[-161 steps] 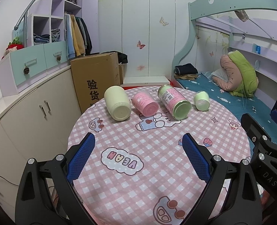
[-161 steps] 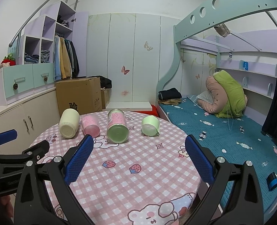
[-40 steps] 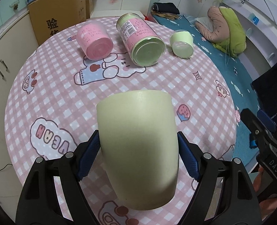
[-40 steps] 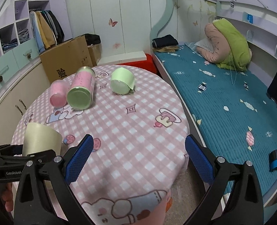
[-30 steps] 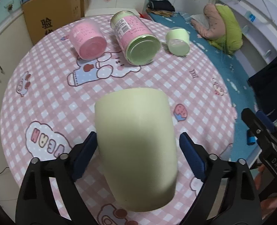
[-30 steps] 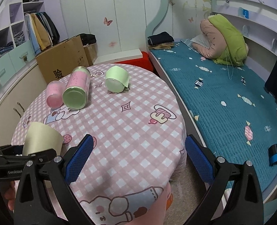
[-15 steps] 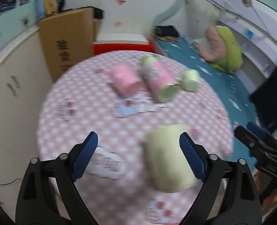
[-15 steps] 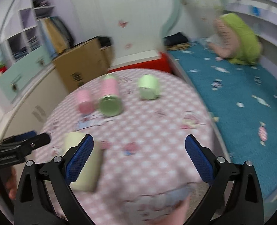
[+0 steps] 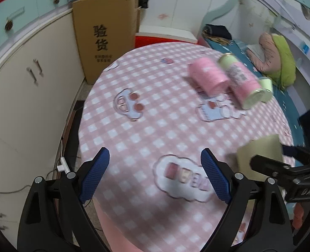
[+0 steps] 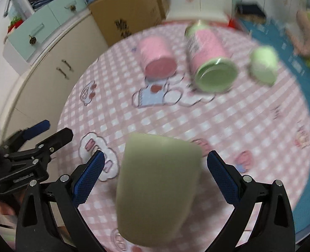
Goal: Flip cup upright
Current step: 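Grasp the pale green cup with the right gripper while the left gripper releases it, then rotate the cup opening upward with the right gripper and set it on the table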
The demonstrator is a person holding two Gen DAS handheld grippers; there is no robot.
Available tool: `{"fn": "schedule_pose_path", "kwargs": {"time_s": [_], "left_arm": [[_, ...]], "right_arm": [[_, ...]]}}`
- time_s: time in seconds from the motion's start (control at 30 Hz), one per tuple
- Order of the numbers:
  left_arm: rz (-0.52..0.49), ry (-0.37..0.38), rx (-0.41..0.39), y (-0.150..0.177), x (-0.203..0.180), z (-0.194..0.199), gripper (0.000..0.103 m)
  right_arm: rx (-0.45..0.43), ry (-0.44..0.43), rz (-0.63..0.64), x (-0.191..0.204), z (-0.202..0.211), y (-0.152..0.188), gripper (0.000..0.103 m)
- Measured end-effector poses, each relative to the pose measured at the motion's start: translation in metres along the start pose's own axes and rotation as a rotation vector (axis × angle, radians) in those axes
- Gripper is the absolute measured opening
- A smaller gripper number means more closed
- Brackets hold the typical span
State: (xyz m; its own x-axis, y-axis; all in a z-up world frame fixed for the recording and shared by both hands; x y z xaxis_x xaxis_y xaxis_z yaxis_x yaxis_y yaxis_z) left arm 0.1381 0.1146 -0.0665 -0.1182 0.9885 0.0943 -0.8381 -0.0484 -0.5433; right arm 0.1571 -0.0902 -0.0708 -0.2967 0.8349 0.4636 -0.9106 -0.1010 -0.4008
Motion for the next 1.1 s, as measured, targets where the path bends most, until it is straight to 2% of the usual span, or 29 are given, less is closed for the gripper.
{"fn": "schedule_pose_path", "kwargs": {"time_s": [0.2,0.37,0.43,0.5,0.67,0.73,0.77,0.93,1.1], "left_arm": [[0.022,-0.015,0.047,0.001,0.018,-0.027,0.089],[0.019,-0.008,0.045,0.001,0.018,-0.031,0.089],[0.017,-0.003,0.042,0.0,0.016,-0.03,0.089],[0.012,0.001,0.035,-0.001,0.013,-0.028,0.089],[0.007,0.01,0.002,-0.006,0.003,-0.017,0.089],[0.006,0.014,-0.011,-0.008,-0.001,-0.013,0.089],[0.002,0.015,-0.017,-0.009,-0.004,-0.012,0.089],[-0.018,0.014,-0.023,-0.012,-0.017,-0.008,0.089],[-0.031,0.011,-0.035,-0.012,-0.024,-0.004,0.089]], "right_arm": [[0.056,-0.052,-0.097,-0.014,-0.016,-0.008,0.077],[0.084,-0.057,-0.097,-0.014,-0.02,-0.011,0.076],[0.058,-0.041,-0.095,-0.013,-0.015,-0.011,0.076],[-0.013,-0.003,-0.07,-0.01,-0.003,-0.015,0.076],[-0.182,0.11,0.028,0.002,0.034,-0.022,0.076],[-0.217,0.174,0.064,0.003,0.037,-0.026,0.076],[-0.226,0.195,0.079,0.002,0.037,-0.026,0.076],[-0.247,0.17,0.067,-0.01,0.037,-0.031,0.076],[-0.242,0.187,0.117,0.001,0.037,-0.017,0.077]]}}
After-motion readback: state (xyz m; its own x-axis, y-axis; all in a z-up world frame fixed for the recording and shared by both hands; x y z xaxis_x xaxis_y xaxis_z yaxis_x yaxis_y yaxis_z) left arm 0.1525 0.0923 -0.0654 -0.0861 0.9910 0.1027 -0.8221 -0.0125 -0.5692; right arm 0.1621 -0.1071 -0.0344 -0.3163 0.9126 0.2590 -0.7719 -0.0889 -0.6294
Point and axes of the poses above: each gripper's, at about its wrist camera, not at the fingertips, and z roughly against the way its jaws point, x to its left, y to its underside, the point moved 1 cm from there along -z, roughly the way its jaws point, and after that the axes turned 15 degrees about -y, right-handed, at the moved point
